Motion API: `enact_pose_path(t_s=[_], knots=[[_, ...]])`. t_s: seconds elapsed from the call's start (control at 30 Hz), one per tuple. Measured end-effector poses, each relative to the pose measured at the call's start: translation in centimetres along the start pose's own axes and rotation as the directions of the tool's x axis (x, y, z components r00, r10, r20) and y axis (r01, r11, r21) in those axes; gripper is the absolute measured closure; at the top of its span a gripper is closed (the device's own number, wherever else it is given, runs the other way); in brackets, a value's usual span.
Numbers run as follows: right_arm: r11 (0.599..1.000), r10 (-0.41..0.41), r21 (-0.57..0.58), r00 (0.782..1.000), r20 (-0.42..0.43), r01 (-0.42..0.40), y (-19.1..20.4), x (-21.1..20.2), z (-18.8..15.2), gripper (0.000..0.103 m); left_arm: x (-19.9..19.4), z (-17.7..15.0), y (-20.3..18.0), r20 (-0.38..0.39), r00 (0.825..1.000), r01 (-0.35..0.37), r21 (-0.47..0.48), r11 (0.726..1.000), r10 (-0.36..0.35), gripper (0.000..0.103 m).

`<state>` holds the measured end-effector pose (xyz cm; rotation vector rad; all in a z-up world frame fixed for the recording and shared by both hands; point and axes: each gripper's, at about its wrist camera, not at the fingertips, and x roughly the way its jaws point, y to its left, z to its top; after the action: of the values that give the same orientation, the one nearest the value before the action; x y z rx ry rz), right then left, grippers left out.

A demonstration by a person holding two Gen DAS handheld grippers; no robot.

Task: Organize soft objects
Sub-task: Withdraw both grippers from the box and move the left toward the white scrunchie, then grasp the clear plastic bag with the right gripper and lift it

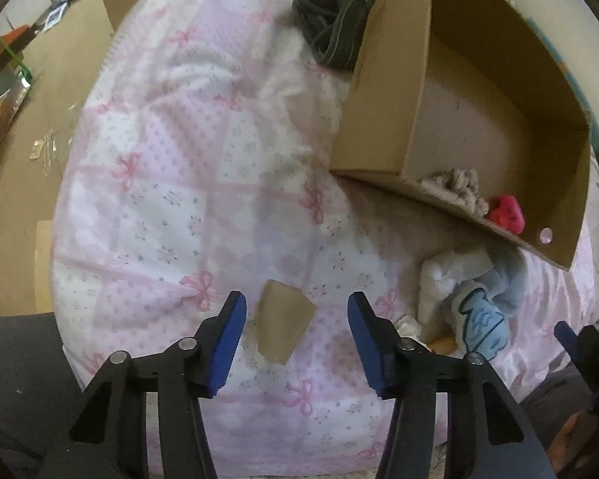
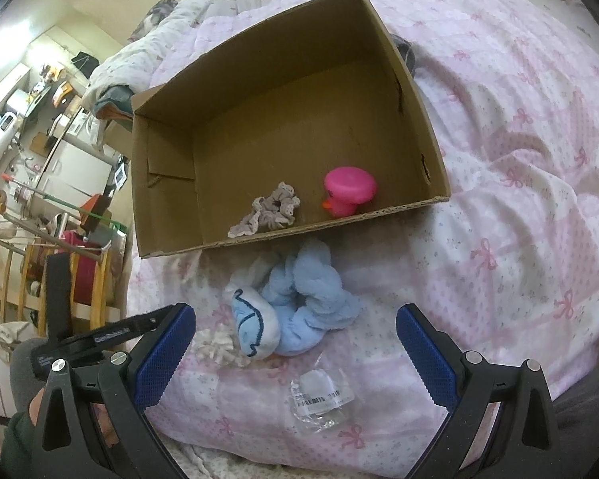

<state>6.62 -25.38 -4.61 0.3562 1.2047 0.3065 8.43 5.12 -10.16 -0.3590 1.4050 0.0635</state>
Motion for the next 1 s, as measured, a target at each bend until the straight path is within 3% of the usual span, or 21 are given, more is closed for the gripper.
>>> enact_pose_path(t_s=[0.1,0.17,0.33,0.5,0.6,0.73,0.87,1.0], knots=[[1.0,-0.002,-0.001,1.0,-0.001,0.002,0.0,0.1,0.0,0.0,1.2,0.0,0.0,-0.038,0.999,-0.021,0.006,1.0,0.021,0.056],[1.0,-0.005,-0.003,1.0,-0.004,0.005,-0.1,0.1,0.0,0.0,1.6,-0.1,0.0,-0.044,0.998,-0.044,0.011,0.999,0.045,0.062],[1.0,-0.008,0.0,1.0,-0.005,0.008,-0.1,0.2,-0.1,0.0,2.0,-0.7,-0.9,-0.055,0.997,-0.059,0.06,0.996,0.062,0.095],[1.0,0.01,0.015,1.0,-0.003,-0.01,-0.4,0.0,-0.2,0.0,-1.1,-1.1,-1.7,0.01,0.999,0.038,0.064,0.997,-0.038,0.096],[1.0,0.003,0.013,1.0,-0.023,-0.003,-0.7,0.2,-0.4,0.0,-2.6,-1.8,-2.0,0.05,0.998,0.045,0.079,0.996,-0.049,0.096],[1.0,-0.016,-0.002,0.992,-0.125,0.016,-1.0,1.8,-1.1,0.0,-3.2,-2.4,-2.1,0.074,0.996,0.043,0.076,0.996,-0.048,0.096],[0.994,-0.08,-0.097,0.966,-0.246,0.058,0.3,4.1,-2.6,0.0,-3.0,-2.3,-2.5,0.078,0.995,0.05,0.075,0.996,-0.056,0.096],[0.955,-0.193,-0.276,0.929,-0.316,0.104,3.0,6.6,-4.6,0.0,-3.1,-2.0,-2.2,0.075,0.996,0.045,0.092,0.995,-0.052,0.096]])
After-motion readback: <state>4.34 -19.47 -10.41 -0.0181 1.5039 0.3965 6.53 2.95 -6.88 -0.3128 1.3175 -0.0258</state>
